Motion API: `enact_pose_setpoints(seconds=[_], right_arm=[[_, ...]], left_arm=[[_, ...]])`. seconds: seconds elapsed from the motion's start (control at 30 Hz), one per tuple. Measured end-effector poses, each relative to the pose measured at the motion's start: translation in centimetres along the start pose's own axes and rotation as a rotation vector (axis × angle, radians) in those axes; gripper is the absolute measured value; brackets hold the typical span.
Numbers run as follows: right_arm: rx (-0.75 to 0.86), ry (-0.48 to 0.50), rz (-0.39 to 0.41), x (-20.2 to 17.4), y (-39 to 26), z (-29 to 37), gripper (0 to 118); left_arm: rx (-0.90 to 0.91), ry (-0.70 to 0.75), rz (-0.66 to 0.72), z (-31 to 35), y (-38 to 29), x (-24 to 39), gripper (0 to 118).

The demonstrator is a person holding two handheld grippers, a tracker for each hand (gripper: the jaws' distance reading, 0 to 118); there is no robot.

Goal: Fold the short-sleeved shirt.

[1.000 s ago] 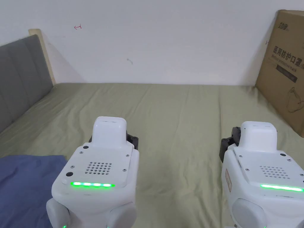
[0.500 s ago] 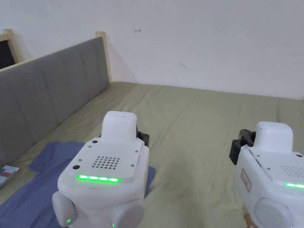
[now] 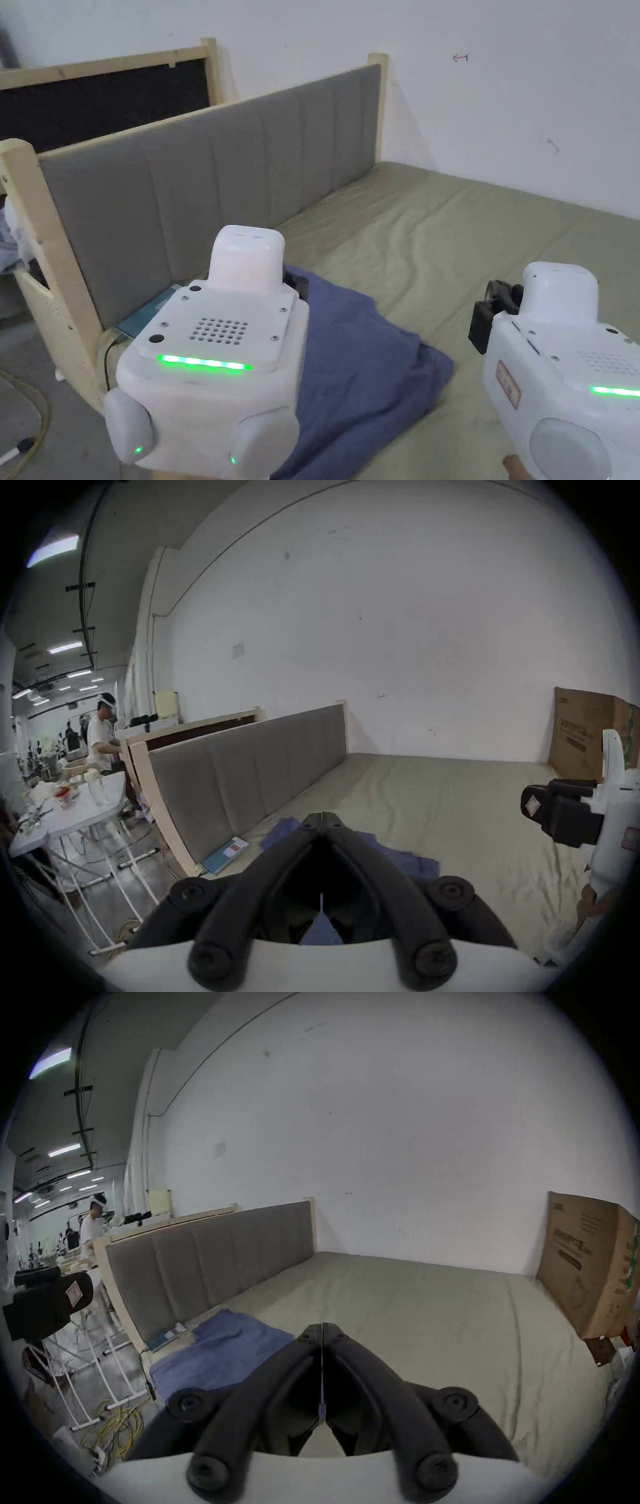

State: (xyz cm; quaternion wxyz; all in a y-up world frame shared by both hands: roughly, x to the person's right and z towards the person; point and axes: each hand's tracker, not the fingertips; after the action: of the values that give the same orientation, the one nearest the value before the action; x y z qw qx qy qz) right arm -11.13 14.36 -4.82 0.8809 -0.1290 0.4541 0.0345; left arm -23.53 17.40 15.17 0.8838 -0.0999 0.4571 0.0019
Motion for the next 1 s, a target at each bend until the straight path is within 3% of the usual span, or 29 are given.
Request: enact_pose_setpoints(seconds=[0.23, 0.3, 0.37, 0.4, 0.43, 0.47, 0.83, 1.0], right_arm=[[-0.055, 0.009, 0.004, 0.3, -0.9, -1.3, 0], [-0.081, 0.001, 0.014, 0.7, -1.4, -1.7, 0], [-0.104, -0.012, 0.017, 1.1, -1.9, -2.2, 0], [-0.113, -0.015, 0.014, 1.3, -2.2, -2.5, 0], [-0.126, -0.016, 0.011, 1.5, -2.4, -2.8, 0], [-0.142, -0.020, 0.009, 1.7, -2.7, -3.2, 0], [-0.322, -0.057, 0.011, 3.2, -6.4, -8.3, 0], [-0.383, -0.068, -0.030, 4.1, -7.4, -9.8, 0]], left_arm=[[-0.128, -0.079, 0.006, -4.3, -1.7, 0.2, 0], [-0.193, -0.106, 0.054, -6.8, -3.0, 0.3, 9], [-0.257, -0.102, 0.123, -9.6, -4.6, 0.5, 40], [-0.303, -0.107, 0.128, -11.0, -5.4, 0.7, 61], [-0.330, -0.114, 0.145, -12.2, -6.3, 0.8, 91], [-0.393, -0.126, 0.137, -13.6, -7.3, 1.2, 102], [-0.871, -0.163, 0.026, -26.5, -19.5, 3.3, 106], [-0.851, -0.145, 0.009, -25.7, -20.0, 4.1, 106]])
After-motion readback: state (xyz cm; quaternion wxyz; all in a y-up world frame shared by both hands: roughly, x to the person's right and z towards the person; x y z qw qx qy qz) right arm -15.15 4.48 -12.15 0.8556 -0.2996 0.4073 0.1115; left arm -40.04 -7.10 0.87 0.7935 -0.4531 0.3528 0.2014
